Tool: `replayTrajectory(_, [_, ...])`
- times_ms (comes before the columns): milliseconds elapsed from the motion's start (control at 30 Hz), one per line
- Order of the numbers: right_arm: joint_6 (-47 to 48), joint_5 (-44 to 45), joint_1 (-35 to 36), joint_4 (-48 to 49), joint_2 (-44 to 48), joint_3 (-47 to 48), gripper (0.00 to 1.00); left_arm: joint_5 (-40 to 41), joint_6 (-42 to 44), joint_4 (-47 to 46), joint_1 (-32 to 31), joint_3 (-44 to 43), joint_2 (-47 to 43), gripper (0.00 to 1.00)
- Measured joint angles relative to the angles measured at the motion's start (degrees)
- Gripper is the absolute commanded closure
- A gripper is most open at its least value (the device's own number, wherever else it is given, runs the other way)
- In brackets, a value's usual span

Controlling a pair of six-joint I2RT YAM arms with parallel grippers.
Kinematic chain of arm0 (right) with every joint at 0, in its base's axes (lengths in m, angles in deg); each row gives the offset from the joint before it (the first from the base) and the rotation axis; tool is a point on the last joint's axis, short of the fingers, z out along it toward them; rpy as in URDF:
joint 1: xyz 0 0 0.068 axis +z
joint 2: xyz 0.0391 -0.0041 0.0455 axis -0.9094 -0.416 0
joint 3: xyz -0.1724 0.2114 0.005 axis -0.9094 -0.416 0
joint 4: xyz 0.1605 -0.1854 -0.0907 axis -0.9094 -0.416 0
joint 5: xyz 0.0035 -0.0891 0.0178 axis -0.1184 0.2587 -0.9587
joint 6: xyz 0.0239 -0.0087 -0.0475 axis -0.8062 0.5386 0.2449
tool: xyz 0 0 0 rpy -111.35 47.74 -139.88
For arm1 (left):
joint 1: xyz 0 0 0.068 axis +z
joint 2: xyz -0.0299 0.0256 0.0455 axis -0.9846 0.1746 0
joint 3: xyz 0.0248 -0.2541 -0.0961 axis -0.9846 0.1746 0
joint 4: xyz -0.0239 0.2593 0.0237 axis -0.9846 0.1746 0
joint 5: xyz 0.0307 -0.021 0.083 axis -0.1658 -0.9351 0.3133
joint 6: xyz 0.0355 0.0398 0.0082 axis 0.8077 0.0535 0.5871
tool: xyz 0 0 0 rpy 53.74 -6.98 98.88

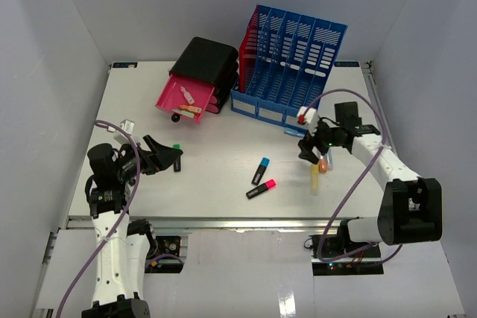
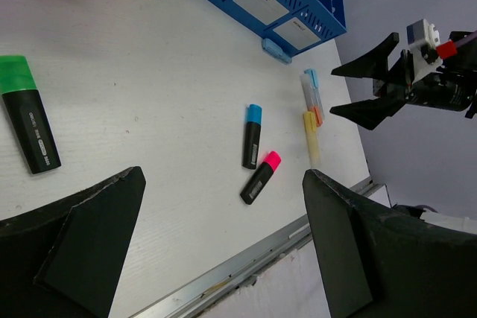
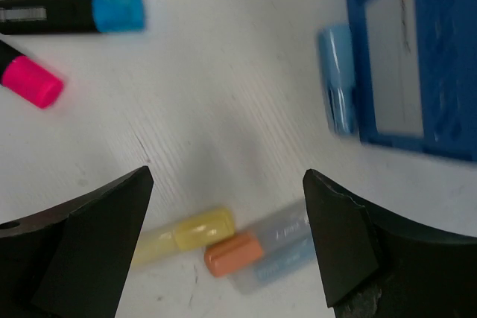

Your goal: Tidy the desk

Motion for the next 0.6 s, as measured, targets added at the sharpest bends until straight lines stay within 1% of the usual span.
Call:
replayTrajectory(100, [6.3, 1.55, 9.49, 1.71, -0.81, 0.57, 0.16, 0.07, 0.0, 0.07, -0.04, 0.0, -0.55, 0.02])
replayTrajectory(167, [8.47, 3.58, 12.89, 2.28, -3.78, 3.01, 0.18, 0.08, 0.02, 0.18, -0.04, 0.0, -1.15, 0.02])
replayTrajectory(367, [9.81, 13.29, 15.15, 5.35, -15.18, 11.74, 0.19, 0.09, 0.22, 0.23, -0.04, 0.0, -1.46, 0.02])
replayTrajectory(600, [5.31, 23.52, 17.55, 7.76, -23.93, 16.67, 0.19, 0.39, 0.24, 0.26, -0.04, 0.0, -1.32, 0.02])
